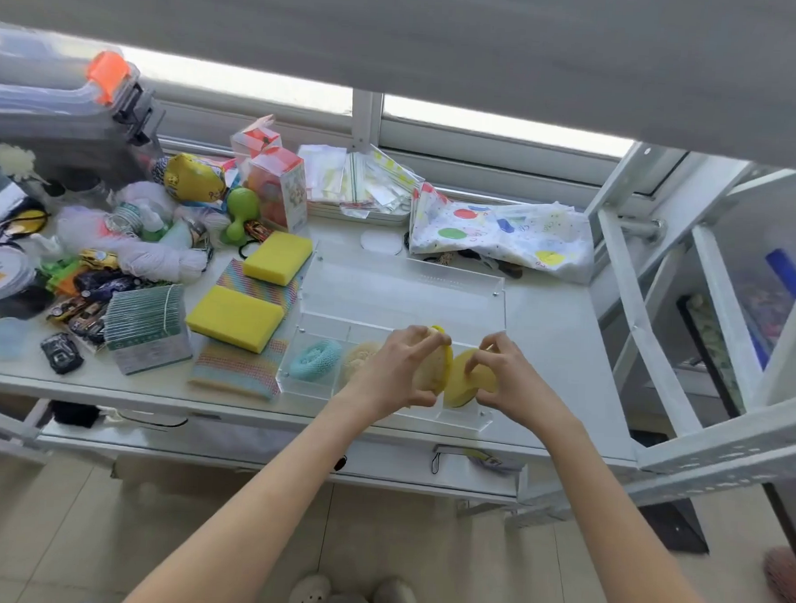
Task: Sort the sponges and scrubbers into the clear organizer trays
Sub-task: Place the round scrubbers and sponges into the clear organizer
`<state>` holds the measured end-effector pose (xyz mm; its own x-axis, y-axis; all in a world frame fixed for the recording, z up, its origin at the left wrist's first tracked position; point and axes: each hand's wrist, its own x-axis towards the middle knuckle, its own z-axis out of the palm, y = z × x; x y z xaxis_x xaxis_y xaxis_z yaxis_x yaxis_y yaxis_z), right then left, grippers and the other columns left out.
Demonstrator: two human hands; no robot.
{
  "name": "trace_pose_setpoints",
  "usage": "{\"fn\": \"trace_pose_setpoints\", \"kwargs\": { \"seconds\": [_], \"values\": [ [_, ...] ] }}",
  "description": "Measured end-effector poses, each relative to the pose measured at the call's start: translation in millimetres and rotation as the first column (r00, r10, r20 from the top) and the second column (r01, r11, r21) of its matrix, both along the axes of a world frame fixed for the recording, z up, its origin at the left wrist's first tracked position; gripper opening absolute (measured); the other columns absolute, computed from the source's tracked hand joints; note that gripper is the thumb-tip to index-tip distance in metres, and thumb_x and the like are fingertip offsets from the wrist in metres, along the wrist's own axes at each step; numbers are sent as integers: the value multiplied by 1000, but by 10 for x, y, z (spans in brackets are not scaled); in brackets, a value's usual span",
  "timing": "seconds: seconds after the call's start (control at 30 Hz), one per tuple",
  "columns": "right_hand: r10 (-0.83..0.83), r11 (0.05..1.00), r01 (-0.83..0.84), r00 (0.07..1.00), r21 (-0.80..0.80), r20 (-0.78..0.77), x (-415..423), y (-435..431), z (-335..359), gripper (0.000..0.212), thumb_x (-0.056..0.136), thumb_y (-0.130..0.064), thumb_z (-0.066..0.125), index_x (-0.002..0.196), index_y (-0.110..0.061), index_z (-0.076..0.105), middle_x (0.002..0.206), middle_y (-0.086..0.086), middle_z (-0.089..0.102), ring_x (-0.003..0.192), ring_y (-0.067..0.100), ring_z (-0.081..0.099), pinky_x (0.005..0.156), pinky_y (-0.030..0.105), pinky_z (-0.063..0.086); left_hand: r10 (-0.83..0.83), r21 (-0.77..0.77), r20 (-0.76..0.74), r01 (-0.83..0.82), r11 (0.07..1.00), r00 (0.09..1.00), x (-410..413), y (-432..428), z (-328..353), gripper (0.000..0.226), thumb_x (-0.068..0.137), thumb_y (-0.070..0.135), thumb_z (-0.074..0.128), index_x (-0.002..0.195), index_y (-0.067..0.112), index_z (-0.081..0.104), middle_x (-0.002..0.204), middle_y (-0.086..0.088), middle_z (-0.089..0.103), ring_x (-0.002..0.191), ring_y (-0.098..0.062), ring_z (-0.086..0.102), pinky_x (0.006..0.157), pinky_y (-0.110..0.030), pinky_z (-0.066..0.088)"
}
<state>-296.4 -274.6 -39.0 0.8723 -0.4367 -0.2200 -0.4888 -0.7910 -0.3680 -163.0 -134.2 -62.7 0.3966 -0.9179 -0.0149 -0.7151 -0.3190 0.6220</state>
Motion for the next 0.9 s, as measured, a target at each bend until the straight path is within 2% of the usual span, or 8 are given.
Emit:
{"fn": "trace_pose_setpoints", "kwargs": {
  "seconds": [0.1,0.2,0.3,0.43,0.57,0.7,0.8,0.9],
  "values": [
    [-6,999,4,999,38,32,-18,-15,19,24,73,-4,68,95,-13,62,106,-2,36,107,21,46,86,25,41,-15,8,90,15,1000,996,12,-11,-7,71,69,19,78,133,29,48,143,-2,36,121,-25,40,93,-37,49],
    [19,1000,-19,1000,5,13,22,-4,9,24,74,-3,67,95,-12,61,106,-1,35,106,20,43,87,28,43,-17,30,105,14,999,994,-8,-17,-55,65,74,18,76,132,32,51,138,-7,32,118,-25,44,91,-37,52],
    [39,999,-39,999,-9,-13,52,-6,8,22,75,-3,65,96,-12,61,103,-1,34,106,19,43,89,30,44,-21,56,75,17,998,997,-36,-20,-115,62,80,16,72,135,32,49,133,-10,34,118,-24,46,95,-29,48],
    [41,999,-41,999,-1,3,33,-24,10,22,75,-4,65,95,-13,62,104,-1,37,106,19,45,88,27,43,-42,61,-30,44,997,999,31,-41,-60,60,79,16,71,133,30,50,128,-10,38,120,-25,48,103,-32,44],
    [66,993,-68,998,-99,-24,59,24,-1,22,75,-9,66,97,-14,64,113,5,48,110,21,48,94,27,40,-87,125,-49,93,988,995,39,-42,-15,64,79,17,71,136,32,45,132,-8,35,121,-25,49,103,-32,45],
    [50,962,-81,991,-262,-121,133,54,96,24,81,-17,60,103,-23,66,119,2,52,120,21,44,111,35,27,-120,179,-83,134,975,989,54,-12,53,67,83,19,66,141,36,38,136,-8,32,124,-26,46,105,-38,44],
    [22,954,-34,999,-299,-41,238,144,239,25,86,-22,54,108,-24,65,117,1,57,118,21,46,106,33,29,-105,163,-123,124,979,987,117,59,203,61,86,16,60,140,32,37,130,-7,42,114,-26,53,97,-33,46],
    [29,965,-10,997,-261,70,493,332,414,22,90,-24,51,107,-20,64,113,3,59,112,22,49,98,32,35,-35,146,-93,48,988,995,254,181,386,42,88,16,55,129,19,44,121,-9,52,104,-29,59,92,-41,50]
  ]
}}
